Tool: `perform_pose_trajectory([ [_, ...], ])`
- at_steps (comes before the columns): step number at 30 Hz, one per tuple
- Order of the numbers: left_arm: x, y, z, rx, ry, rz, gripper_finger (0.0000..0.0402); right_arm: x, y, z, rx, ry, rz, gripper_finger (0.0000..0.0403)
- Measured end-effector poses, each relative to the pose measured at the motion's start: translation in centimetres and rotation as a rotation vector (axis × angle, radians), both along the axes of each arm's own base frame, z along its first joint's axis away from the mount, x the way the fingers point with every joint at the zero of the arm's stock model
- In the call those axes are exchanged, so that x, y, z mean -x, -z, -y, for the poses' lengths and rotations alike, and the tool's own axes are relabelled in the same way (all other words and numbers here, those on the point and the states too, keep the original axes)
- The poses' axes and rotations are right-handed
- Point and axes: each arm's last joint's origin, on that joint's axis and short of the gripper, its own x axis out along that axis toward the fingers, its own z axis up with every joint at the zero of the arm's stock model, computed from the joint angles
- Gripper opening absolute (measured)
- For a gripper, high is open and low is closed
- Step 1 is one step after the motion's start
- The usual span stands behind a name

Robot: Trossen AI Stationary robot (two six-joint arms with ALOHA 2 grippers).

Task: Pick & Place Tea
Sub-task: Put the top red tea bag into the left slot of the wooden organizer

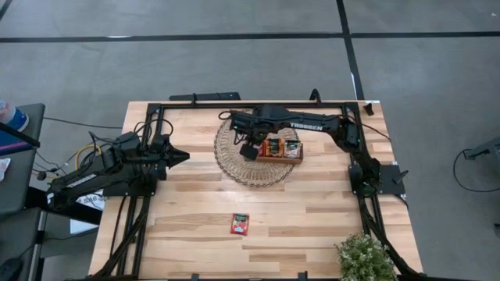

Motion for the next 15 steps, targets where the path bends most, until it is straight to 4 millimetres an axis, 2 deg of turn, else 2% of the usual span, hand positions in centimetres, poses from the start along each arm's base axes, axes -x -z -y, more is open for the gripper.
perform_pose_trajectory([
  [15, 0.0, 0.0, 0.0, 0.005, 0.0, 0.0, 0.005, -0.25, 0.18, -0.75, 0.019, 0.012, 0.008, 0.0],
])
